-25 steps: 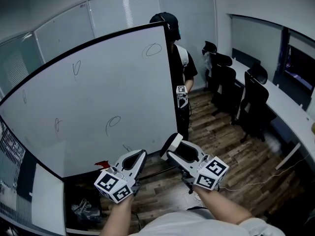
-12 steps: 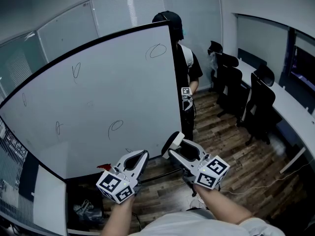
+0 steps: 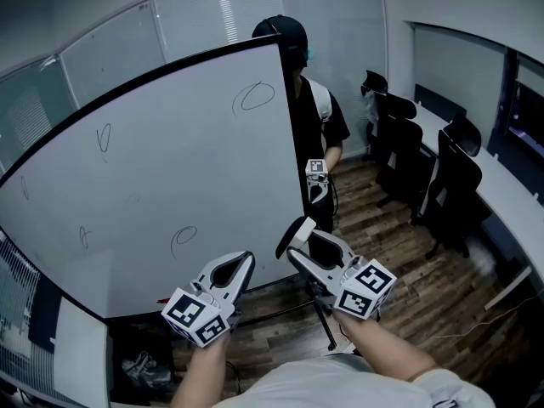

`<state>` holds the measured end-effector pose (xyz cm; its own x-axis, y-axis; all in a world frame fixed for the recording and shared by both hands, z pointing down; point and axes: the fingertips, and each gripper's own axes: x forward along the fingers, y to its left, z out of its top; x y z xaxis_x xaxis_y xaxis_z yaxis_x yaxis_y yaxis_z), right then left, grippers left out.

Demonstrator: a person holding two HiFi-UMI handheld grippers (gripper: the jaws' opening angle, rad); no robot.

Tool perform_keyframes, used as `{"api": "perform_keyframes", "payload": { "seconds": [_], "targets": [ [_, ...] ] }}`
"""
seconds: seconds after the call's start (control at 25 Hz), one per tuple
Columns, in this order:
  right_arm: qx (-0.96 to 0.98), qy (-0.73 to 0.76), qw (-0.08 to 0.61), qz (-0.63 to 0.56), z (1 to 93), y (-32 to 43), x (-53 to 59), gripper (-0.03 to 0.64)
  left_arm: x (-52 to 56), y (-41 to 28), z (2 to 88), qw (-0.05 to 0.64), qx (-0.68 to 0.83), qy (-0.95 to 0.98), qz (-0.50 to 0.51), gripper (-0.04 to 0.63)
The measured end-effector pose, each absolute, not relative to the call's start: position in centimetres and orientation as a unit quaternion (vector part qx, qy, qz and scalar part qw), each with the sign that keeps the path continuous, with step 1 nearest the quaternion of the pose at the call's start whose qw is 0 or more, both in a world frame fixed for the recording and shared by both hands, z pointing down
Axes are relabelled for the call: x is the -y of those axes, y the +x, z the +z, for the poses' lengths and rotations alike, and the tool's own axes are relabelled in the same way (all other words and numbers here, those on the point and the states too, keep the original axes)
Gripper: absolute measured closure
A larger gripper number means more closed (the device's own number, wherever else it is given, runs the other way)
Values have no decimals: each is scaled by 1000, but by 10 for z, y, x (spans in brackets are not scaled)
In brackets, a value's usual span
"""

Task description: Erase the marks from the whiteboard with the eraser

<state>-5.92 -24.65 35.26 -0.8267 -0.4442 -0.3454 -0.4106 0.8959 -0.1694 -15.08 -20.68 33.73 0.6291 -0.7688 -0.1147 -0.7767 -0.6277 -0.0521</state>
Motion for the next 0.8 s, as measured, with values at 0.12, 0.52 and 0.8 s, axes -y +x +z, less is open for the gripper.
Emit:
{"api": "perform_keyframes", "payload": {
  "seconds": [0.12,0.52,0.8],
  "targets": [
    [-956,-221,191,-30,342,-50,277,382,237,-141,331,55,-430,-900,41,588],
    [-968,-180,171,39,302,-51,342,382,301,-135,308,72,-463,-882,43,588],
    [-966,-181,164,81,277,-66,353,382,322,-143,288,85,-456,-885,41,588]
  ]
}}
